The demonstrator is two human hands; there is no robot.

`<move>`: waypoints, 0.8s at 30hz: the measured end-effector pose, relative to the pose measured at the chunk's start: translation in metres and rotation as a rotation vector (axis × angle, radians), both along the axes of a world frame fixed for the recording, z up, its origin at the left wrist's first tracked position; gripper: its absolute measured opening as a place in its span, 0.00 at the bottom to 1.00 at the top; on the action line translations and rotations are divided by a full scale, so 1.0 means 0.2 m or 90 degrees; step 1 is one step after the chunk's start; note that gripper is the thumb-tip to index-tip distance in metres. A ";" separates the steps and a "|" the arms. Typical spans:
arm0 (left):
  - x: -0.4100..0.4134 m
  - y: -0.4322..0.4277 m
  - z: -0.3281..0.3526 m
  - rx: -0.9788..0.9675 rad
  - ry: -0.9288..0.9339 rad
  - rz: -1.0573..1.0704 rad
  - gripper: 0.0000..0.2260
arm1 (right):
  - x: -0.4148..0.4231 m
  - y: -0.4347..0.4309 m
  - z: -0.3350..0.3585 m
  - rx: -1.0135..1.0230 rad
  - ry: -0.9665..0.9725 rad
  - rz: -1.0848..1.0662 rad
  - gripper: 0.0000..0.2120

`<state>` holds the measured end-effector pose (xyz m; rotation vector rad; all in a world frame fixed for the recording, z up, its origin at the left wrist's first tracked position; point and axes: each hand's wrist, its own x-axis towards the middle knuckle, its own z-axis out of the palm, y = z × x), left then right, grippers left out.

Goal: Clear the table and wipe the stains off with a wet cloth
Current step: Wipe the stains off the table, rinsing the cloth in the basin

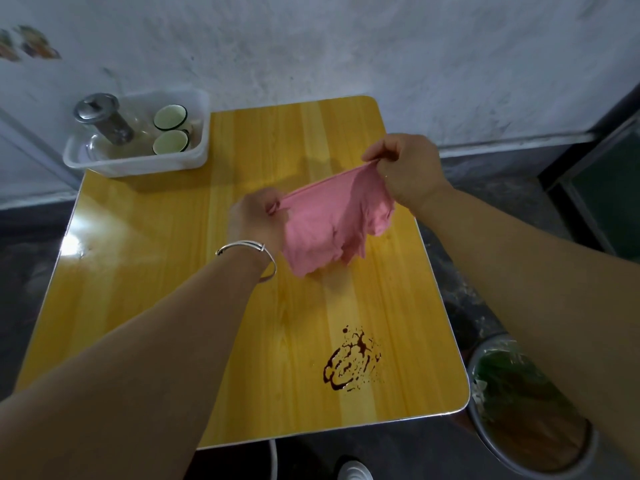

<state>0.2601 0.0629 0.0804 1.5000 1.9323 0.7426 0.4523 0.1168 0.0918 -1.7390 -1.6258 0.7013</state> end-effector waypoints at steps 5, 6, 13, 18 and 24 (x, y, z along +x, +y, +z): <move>0.05 0.03 0.02 0.072 -0.024 0.007 0.06 | 0.05 -0.01 0.06 0.061 0.080 -0.065 0.15; 0.06 0.01 0.00 0.056 -0.024 -0.010 0.07 | 0.06 -0.04 0.05 0.031 0.075 -0.044 0.14; 0.12 -0.27 -0.28 -0.220 0.090 -0.271 0.11 | 0.17 -0.27 -0.25 -0.364 -0.246 0.207 0.12; 0.11 -0.26 -0.38 -0.249 0.008 -0.208 0.13 | 0.17 -0.24 -0.36 -0.337 -0.348 0.205 0.10; 0.12 -0.05 -0.42 -0.094 -0.042 -0.030 0.22 | 0.11 -0.07 -0.43 -0.191 -0.301 0.092 0.18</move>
